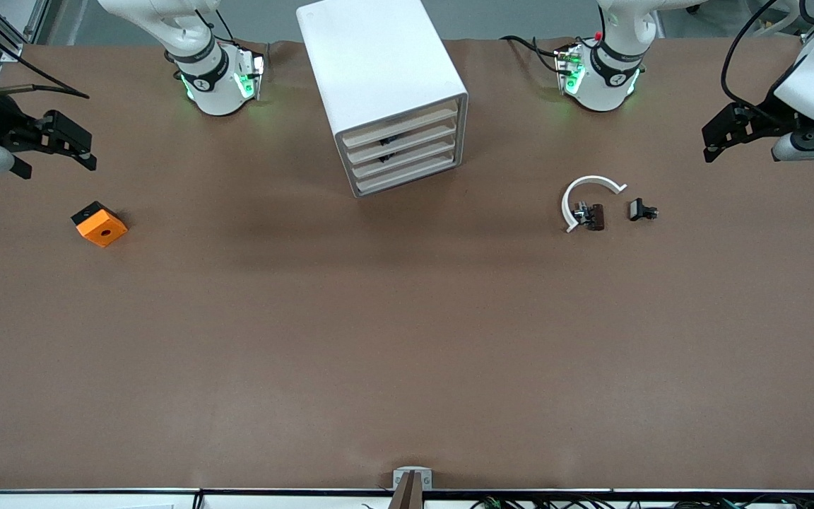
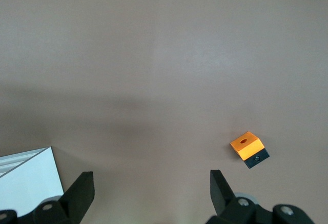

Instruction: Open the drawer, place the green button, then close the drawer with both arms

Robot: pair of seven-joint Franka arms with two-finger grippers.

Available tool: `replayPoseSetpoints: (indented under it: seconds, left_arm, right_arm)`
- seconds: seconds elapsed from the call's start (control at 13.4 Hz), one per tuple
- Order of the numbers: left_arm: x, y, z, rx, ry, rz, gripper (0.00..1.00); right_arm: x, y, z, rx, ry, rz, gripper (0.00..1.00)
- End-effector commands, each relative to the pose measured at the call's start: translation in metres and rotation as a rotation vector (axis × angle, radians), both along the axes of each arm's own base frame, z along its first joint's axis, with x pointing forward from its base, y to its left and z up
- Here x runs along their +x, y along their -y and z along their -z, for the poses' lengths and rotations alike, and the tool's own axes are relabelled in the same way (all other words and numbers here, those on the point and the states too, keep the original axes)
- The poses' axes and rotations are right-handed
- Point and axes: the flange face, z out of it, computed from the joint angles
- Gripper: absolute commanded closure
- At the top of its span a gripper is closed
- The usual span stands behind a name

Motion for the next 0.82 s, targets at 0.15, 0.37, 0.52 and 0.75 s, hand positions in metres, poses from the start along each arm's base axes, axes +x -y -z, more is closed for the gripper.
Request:
replayPoseSetpoints:
  seconds: [0.15,0.37,0.52,0.75]
  left_arm:
    - [0.018,-0.005,-0.006,0.003,-0.032,-0.011,0.0]
    - [0.019,-0.004,-0.008,0.0,-0.029,-0.011,0.0]
    - [0.019,-0.003,-0.008,0.0,-0.031,-0.011,0.0]
    - [0.018,-0.004,-0.006,0.002,-0.044,-0.015,0.0]
  right_arm:
    - [0.002,0.0,-0.004,-0.018,-0.001,-0.007,0.0]
    - [0.002,0.002,-0.007,-0.018,0.005,-0.003,0.0]
    - [0.002,0.001,-0.007,-0.018,0.005,-0.005,0.0]
    - [0.002,0.005,-0.008,-0.019,0.007,0.001,0.0]
